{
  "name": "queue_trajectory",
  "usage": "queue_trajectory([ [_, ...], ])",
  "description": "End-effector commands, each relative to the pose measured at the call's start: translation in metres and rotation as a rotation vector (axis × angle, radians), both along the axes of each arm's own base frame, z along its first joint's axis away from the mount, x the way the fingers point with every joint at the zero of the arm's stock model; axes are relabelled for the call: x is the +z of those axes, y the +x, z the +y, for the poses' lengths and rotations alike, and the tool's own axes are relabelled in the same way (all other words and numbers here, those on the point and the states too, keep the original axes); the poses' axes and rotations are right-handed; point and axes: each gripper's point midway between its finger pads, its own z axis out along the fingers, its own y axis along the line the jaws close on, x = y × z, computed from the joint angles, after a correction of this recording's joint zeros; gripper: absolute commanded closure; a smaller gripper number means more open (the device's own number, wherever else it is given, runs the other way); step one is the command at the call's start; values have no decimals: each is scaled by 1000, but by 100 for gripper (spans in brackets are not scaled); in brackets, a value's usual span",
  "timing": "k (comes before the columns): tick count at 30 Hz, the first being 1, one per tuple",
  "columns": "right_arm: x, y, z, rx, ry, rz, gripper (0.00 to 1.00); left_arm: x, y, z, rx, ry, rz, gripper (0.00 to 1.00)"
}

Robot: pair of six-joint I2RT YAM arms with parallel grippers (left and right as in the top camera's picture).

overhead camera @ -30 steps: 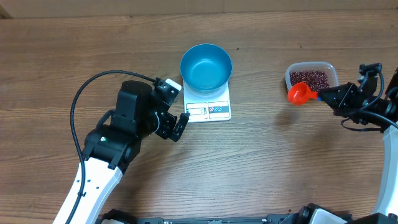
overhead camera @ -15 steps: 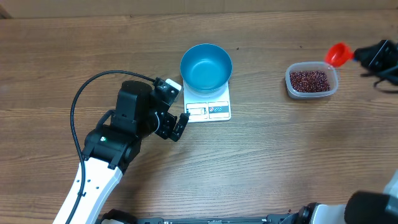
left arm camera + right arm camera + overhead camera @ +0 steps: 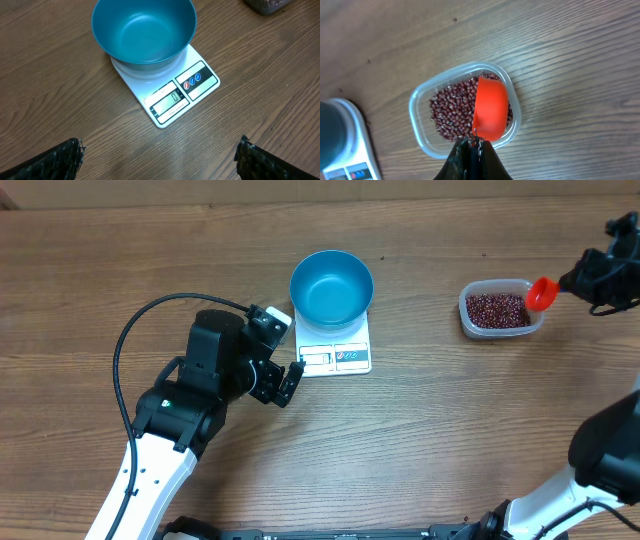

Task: Scoop item into bowl and weigh 150g on scale
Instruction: 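Dip the red scoop into the beans and scoop with the right gripper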

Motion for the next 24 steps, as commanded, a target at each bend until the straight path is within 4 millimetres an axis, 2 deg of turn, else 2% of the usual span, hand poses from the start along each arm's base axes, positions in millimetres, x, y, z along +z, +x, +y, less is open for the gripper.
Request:
queue_trajectory([
  [1,-2,8,10,113,-45,-14,96,10,3,0,10,-10,-21,0],
  [5,-22,14,20,178,-51,21,96,10,3,0,10,-10,-20,1],
  [10,-46,16,18,179,-69,79,96,8,1,0,10,-6,-9,0],
  [24,-59,17,30,202,-21,109,96,8,1,0,10,-6,-9,1],
])
